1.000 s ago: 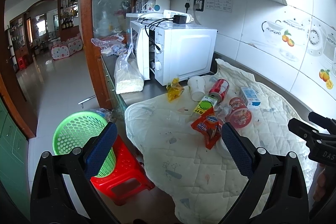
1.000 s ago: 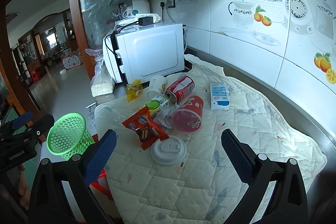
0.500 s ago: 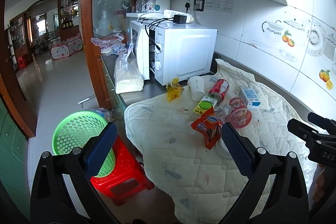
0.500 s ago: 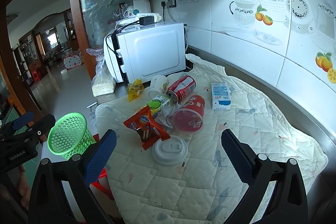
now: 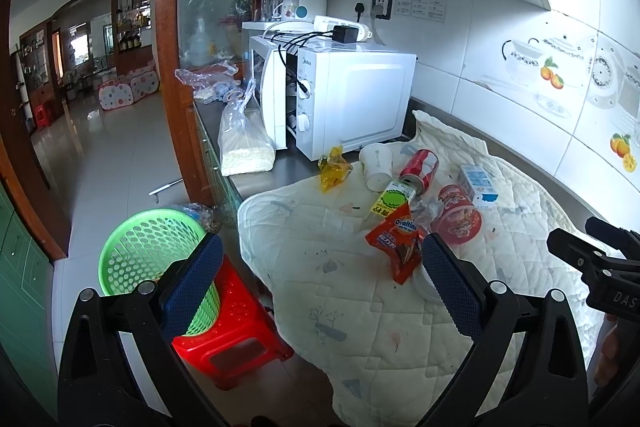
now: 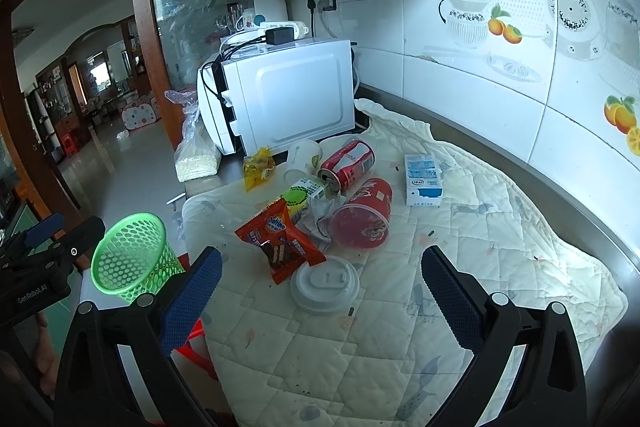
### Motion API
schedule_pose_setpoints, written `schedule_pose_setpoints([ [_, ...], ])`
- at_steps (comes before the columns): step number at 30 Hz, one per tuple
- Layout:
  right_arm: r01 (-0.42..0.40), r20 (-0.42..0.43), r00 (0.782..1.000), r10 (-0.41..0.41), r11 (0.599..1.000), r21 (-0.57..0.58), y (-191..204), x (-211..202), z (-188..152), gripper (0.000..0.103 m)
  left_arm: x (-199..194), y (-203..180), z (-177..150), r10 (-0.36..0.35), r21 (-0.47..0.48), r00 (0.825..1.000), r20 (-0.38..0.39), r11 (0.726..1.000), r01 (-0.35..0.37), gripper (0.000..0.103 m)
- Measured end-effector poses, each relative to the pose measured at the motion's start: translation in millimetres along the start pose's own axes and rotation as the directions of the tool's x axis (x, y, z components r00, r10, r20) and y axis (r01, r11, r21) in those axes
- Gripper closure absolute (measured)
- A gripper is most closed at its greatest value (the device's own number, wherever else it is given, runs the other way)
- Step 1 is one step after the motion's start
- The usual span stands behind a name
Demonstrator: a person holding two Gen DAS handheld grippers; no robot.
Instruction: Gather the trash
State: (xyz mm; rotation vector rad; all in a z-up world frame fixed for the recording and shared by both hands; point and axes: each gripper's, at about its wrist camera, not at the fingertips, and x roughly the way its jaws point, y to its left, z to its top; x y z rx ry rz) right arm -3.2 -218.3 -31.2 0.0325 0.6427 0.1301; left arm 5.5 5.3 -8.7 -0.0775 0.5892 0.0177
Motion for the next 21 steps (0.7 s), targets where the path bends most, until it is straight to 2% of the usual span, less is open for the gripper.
schedule_pose_setpoints([
  [10, -0.018, -0.008, 1.000, 0.018, 1.000, 0.011, -1.9, 4.7, -3.3, 0.006, 3.1, -0.7, -1.7, -0.004, 0.003, 1.000, -0.005, 1.000, 0.004, 0.005],
  [21, -0.017, -0.035, 0.999, 0.018, 1.000, 0.013, -20.7, 20.0, 3.4, 0.007, 19.0, 5.5, -2.8, -0.017, 0.000, 0.999, -0.028, 1.000, 0.017, 0.005],
])
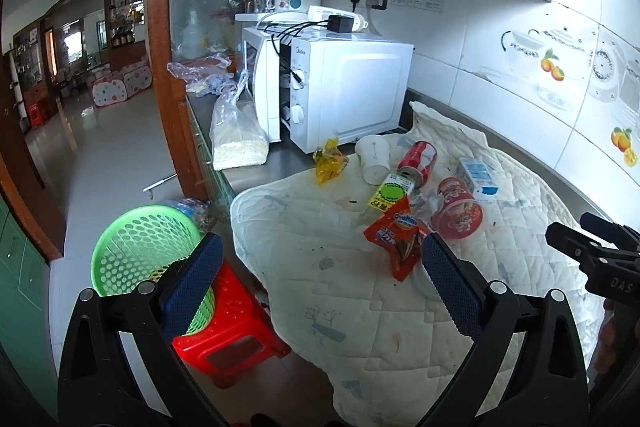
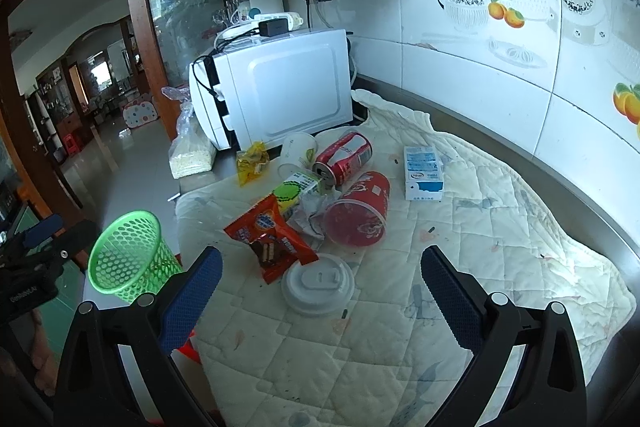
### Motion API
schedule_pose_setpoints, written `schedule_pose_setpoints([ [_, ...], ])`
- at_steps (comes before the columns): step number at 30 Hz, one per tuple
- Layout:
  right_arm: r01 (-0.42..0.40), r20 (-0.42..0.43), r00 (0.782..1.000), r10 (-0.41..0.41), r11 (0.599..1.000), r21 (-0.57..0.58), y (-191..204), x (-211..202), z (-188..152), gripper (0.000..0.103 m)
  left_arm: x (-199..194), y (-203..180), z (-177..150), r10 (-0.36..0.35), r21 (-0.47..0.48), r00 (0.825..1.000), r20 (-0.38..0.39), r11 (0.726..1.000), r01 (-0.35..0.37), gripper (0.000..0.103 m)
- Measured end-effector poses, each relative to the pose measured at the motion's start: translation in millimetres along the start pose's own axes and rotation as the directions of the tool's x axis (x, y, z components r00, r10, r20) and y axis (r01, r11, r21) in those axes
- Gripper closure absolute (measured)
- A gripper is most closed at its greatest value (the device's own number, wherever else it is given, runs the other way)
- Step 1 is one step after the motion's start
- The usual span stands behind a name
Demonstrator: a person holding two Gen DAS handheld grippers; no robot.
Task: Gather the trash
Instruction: 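Reach the right gripper to the orange Ovaltine wrapper and grasp it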
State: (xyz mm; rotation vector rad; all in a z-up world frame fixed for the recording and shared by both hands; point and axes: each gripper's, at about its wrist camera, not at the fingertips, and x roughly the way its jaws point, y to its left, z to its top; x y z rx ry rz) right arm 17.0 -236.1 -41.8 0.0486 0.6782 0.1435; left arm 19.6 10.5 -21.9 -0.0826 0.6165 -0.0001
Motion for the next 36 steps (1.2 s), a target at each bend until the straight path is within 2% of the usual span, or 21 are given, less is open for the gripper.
schedule_pose_setpoints([
  [10, 0.010, -0.047, 0.999, -0.010, 1.000, 0.006, -14.2, 32.0, 7.4, 0.007, 23.7, 25.7, -5.2, 0.027, -0.046, 0.998, -0.051, 0.999, -0.029, 0.005],
  [20, 0.003, -0.101, 0.995, -0.001, 1.000, 0.024, -20.8, 60.5, 6.3, 0.009, 45.2, 24.3, -13.5, 0.022, -0.042, 0.995, -0.098, 0.999, -0.026, 0.006],
  [22, -0.017, -0.115, 0.993, 0.019, 1.000, 0.016, -17.4, 65.3, 3.4, 0.013, 48.2, 24.7, -13.8, 0.025, -0.042, 0.994, -0.104, 0.999, -0.029, 0.006],
  [23, -0.035, -0.125, 0.991, 0.036, 0.999, 0.014, -15.4, 68.7, 1.9, 0.019, 49.3, 25.2, -13.7, 0.025, -0.043, 0.994, -0.106, 0.999, -0.030, 0.006],
  [28, -0.101, -0.155, 0.983, 0.094, 0.994, -0.032, 2.0, 84.4, -4.2, 0.022, 52.8, 28.2, -14.1, 0.034, -0.046, 0.993, -0.111, 0.998, -0.039, 0.006],
  [36, -0.229, -0.198, 0.960, 0.199, 0.963, -0.140, 36.7, 115.4, -4.8, 0.031, 55.9, 42.1, -13.4, 0.063, -0.061, 0.991, -0.114, 0.996, -0.070, 0.006],
])
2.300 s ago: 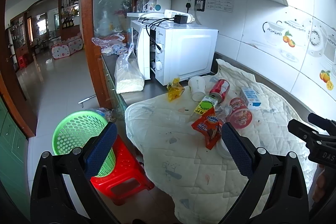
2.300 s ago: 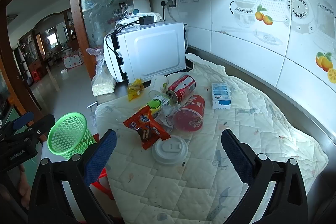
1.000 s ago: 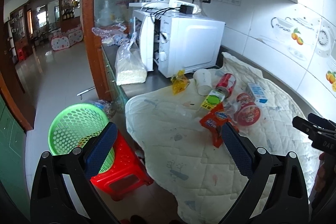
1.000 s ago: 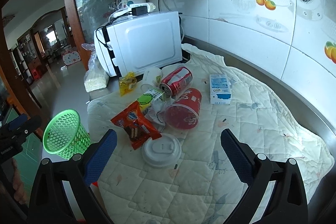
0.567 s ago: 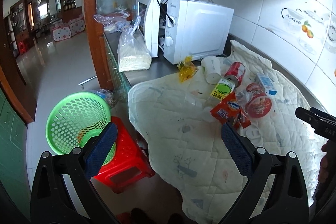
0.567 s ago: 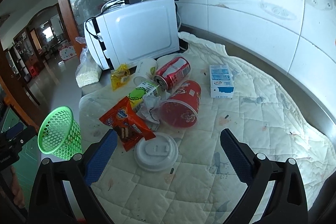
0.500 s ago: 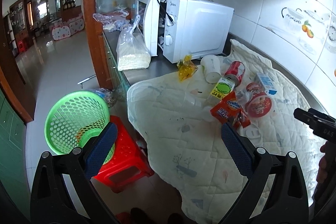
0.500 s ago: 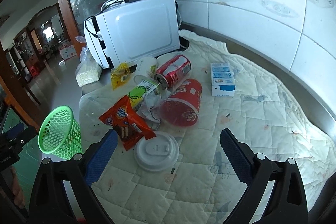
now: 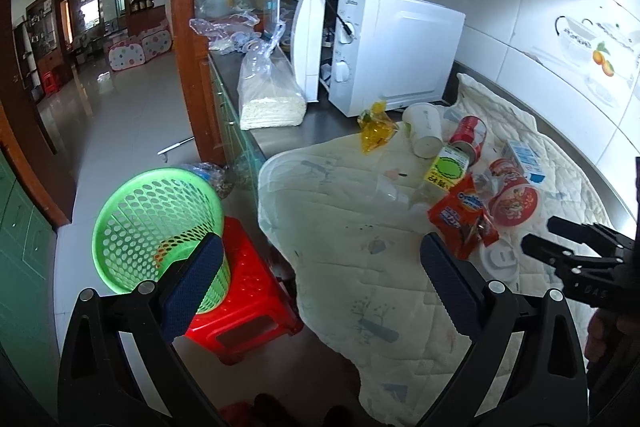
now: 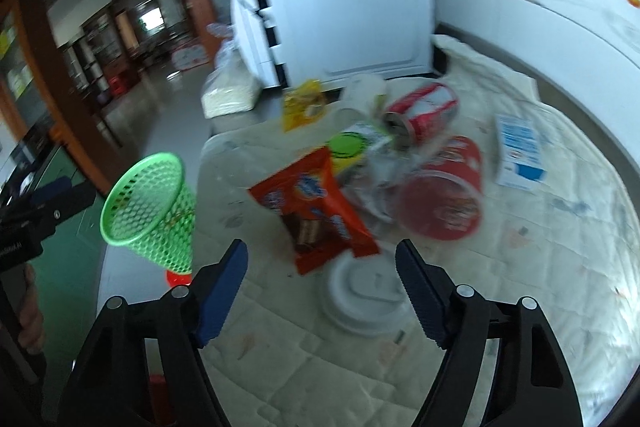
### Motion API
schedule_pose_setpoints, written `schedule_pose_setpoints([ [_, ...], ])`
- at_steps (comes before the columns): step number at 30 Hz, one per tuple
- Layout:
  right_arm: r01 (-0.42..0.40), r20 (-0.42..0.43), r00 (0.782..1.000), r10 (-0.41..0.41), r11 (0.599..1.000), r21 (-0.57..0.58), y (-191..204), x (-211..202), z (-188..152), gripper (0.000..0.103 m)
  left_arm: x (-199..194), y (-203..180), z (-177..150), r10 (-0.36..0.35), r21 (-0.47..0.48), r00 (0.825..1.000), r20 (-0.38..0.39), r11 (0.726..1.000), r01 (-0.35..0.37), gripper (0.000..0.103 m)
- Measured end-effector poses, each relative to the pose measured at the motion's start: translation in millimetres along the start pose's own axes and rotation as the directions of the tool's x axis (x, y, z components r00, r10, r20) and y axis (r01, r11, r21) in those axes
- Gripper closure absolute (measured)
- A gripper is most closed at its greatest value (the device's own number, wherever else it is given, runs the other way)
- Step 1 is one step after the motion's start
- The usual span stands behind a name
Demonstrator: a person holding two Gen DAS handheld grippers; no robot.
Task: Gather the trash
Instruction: 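Reach the right gripper to the orange Ovaltine wrapper and grasp it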
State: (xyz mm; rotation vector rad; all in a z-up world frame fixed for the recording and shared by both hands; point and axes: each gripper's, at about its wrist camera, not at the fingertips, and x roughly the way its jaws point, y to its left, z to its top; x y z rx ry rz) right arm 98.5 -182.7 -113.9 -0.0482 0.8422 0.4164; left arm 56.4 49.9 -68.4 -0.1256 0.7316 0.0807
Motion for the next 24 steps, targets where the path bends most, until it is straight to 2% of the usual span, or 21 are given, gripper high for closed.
schedule_pose_setpoints([
  [4, -0.034, -0.012, 0.999, 0.033, 0.997, -0.064, 9.3, 20.1, 8.6, 0.033, 2.5, 7.2, 0.4, 0.007, -0.007, 1.000, 0.000, 1.000, -0.007, 0.006],
  [9, -0.031, -0.046, 0.999, 0.024, 0.986, -0.162, 20.1, 48.4, 20.1, 0.035, 9.0, 13.6, 0.3, -0.003, -0.014, 1.000, -0.014, 1.000, 0.002, 0.006],
  [15, -0.003, -0.092, 0.996, -0.017, 0.976, -0.217, 20.8, 81.3, 22.9, 0.040, 21.3, 14.6, 2.0, -0.031, 0.006, 0.999, -0.031, 0.999, 0.031, 0.006],
  [20, 0.022, -0.107, 0.993, -0.049, 0.970, -0.242, 17.7, 98.1, 23.1, 0.045, 35.2, 7.4, 5.0, -0.069, 0.100, 0.997, -0.041, 0.992, 0.073, 0.006],
  [24, 0.023, -0.115, 0.992, -0.052, 0.971, -0.238, 13.2, 101.7, 23.5, 0.056, 51.6, 4.6, 8.6, -0.113, 0.139, 0.991, -0.074, 0.983, 0.123, 0.006],
])
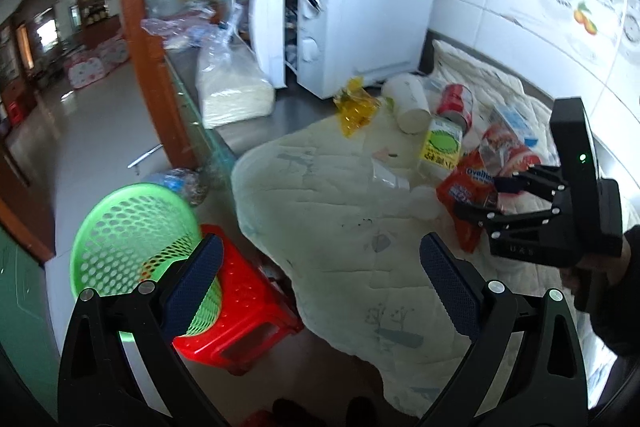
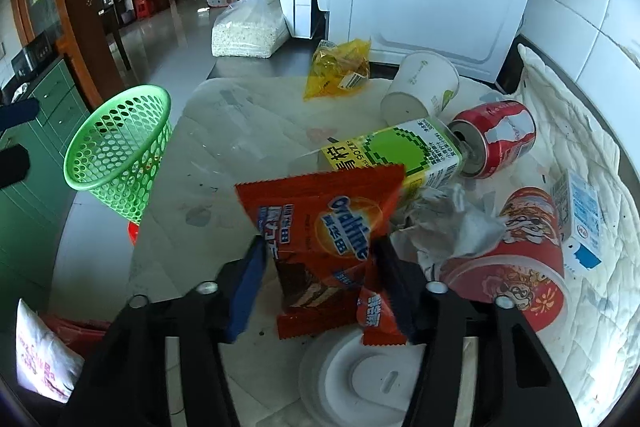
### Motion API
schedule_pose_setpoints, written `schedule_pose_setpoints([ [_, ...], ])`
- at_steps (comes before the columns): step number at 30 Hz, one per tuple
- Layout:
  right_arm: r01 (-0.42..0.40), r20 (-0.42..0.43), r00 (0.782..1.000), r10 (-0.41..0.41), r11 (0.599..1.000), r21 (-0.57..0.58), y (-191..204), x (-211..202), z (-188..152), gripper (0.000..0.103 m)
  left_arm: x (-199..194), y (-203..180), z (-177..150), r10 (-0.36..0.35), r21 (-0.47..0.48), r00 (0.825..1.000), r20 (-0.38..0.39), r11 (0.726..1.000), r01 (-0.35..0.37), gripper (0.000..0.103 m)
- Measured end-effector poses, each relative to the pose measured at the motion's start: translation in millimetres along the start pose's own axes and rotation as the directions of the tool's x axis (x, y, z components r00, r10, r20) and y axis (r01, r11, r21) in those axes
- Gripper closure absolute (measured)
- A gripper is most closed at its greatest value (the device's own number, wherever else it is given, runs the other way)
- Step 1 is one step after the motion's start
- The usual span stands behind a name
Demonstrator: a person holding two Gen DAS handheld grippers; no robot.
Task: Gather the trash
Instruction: 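Reach the right gripper to the orange Ovaltine wrapper and grasp it, then carry the wrapper with the right gripper over the green basket and release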
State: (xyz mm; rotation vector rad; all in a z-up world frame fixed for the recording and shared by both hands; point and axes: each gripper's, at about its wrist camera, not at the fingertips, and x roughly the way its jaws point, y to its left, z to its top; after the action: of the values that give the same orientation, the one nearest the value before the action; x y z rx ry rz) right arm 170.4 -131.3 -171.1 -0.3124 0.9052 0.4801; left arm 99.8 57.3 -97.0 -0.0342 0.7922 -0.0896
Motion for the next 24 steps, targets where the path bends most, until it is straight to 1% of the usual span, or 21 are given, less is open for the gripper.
schedule_pose_setpoints([
  [2, -0.007, 0.000, 1.000, 0.007, 1.000, 0.008, -1.5, -0.2, -1.1, 0.060, 8.8, -0.4, 2.0, -0.030, 0.010, 0.999, -0.010, 0.999, 0.030, 0.006],
  [4, -0.014, 0.005, 1.000, 0.014, 1.000, 0.019, -4.0, -3.4, -1.8, 0.062, 16.2, -2.0, 3.9, -0.042, 0.013, 0.999, -0.018, 0.999, 0.043, 0.007],
  [5, -0.016, 0.010, 1.000, 0.016, 1.000, 0.024, -5.1, -5.9, -2.2, 0.063, 20.6, -4.9, 5.7, -0.065, 0.019, 0.998, -0.017, 0.998, 0.066, 0.009],
  [7, -0.031, 0.021, 0.999, 0.030, 0.999, 0.040, -7.2, -11.5, -2.7, 0.064, 27.4, -8.7, 8.4, -0.083, 0.025, 0.996, -0.018, 0.996, 0.083, 0.014],
  [11, -0.060, 0.051, 0.997, 0.056, 0.996, 0.071, -9.9, -26.6, -2.8, 0.064, 44.3, -17.7, 16.7, -0.147, 0.015, 0.989, -0.029, 0.989, 0.148, 0.027],
  [16, -0.089, 0.089, 0.993, 0.081, 0.992, 0.092, -10.6, -48.2, -4.3, 0.064, 68.9, -25.5, 24.4, -0.180, 0.028, 0.982, -0.054, 0.983, 0.182, 0.030],
  [19, -0.106, 0.103, 0.990, 0.095, 0.989, 0.106, -10.7, -57.0, -6.0, 0.064, 83.4, -24.8, 26.6, -0.202, 0.020, 0.976, -0.078, 0.979, 0.204, 0.031],
  [22, -0.105, 0.115, 0.989, 0.091, 0.988, 0.117, -10.3, -63.3, -7.5, 0.064, 99.4, -24.3, 27.1, -0.223, 0.006, 0.970, -0.102, 0.974, 0.225, 0.032],
  [24, -0.108, 0.119, 0.988, 0.093, 0.986, 0.124, -11.1, -66.5, -8.4, 0.064, 107.3, -24.2, 27.2, -0.233, -0.001, 0.966, -0.113, 0.972, 0.234, 0.037],
])
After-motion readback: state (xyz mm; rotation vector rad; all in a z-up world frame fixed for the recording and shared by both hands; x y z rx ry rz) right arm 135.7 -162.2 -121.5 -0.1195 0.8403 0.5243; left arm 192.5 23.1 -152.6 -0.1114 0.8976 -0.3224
